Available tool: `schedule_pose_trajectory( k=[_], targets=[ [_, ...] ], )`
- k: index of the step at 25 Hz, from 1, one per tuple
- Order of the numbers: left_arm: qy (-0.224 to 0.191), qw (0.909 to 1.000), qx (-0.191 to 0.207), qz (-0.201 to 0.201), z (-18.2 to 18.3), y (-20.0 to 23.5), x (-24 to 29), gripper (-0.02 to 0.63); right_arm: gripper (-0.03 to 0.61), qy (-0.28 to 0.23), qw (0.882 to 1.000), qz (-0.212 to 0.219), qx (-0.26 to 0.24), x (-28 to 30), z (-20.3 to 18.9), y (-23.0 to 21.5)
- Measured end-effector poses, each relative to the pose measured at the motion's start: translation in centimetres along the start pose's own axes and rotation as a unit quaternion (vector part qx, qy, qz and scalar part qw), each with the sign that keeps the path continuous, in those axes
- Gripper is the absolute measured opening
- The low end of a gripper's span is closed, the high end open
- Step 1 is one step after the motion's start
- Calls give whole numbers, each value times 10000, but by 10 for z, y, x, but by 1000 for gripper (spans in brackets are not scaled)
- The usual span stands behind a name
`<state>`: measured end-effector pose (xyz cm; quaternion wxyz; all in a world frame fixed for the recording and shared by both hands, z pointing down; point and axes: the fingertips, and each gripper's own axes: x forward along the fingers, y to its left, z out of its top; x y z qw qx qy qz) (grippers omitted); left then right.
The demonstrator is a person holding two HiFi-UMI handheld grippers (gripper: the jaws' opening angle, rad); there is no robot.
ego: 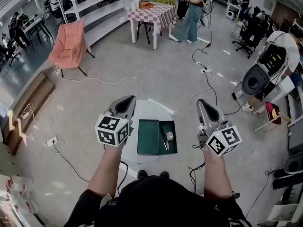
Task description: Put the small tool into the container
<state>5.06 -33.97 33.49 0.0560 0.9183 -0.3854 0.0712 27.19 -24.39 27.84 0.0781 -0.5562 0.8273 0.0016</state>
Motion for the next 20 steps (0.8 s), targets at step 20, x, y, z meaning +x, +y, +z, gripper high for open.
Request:
schedule_pose_trajectory(
  k=[20],
  targets=[
    [98, 9998, -58, -166, -9, -7, 10, 6, 8, 87, 9998, -100, 137, -1, -7, -2]
  ],
)
